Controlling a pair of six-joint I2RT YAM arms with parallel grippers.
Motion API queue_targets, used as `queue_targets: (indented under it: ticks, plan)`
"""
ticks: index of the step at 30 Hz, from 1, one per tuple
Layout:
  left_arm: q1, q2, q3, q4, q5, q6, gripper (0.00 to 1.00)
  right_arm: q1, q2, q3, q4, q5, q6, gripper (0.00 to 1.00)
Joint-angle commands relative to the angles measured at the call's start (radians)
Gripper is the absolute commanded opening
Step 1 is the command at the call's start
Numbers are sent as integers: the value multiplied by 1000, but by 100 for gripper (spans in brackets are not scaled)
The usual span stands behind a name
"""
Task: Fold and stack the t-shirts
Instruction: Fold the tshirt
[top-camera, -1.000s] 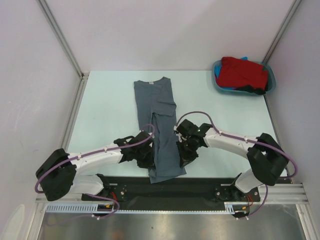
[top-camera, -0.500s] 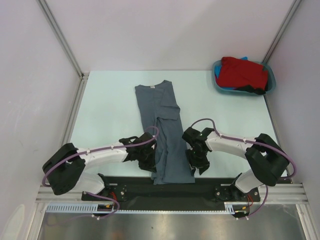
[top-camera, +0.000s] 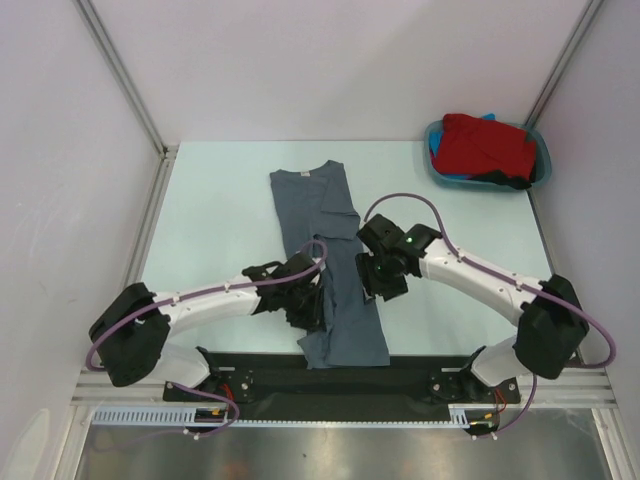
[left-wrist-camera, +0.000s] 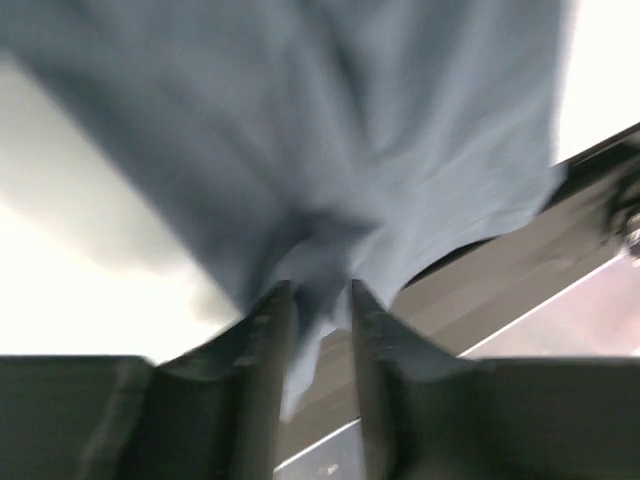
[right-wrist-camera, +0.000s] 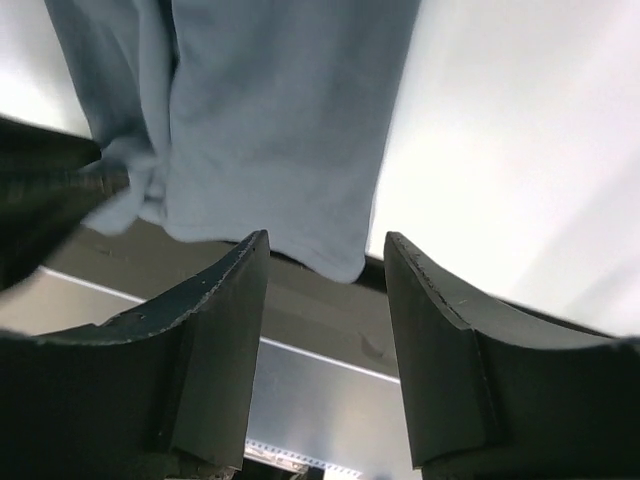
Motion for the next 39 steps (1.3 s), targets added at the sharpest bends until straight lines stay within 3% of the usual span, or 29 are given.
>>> queue_targets:
  ticks: [1,3,4,5,12,18,23,27,29,30,33,39]
  plan:
    - [-5,-38,156,6,-111,95,38,-23,72,76,21,-2,-55,54]
    - [-5,-38,212,-25,-174,123,59,-29,109,108,37,-27,-64,54]
    - [-4,-35,271,-42,-223,144,85,-35,121,145,39,-31,-70,54]
    - [-2,-35,299,-62,-278,158,99,-38,141,162,33,-33,-71,55]
    - [100,38,466,-118,-431,217,100,-81,178,251,5,-2,-91,55]
    - [277,199,508,-66,-423,256,100,-139,169,286,5,-19,-113,55]
    - [331,400,710,-82,-400,347,99,-152,167,318,-5,-39,-118,55]
    - [389,541,862,-79,-325,347,75,-161,190,347,-21,-48,-108,52]
    - [406,624,957,-111,-288,335,49,-172,213,369,-27,-59,-104,51]
    - [419,652,1018,-121,-278,333,26,-176,225,383,-33,-65,-105,50]
    - [426,718,1088,-149,-273,333,0,-187,289,444,-62,-71,-114,49]
    - [452,789,1193,-213,-299,322,1,-201,385,554,-101,-77,-136,47]
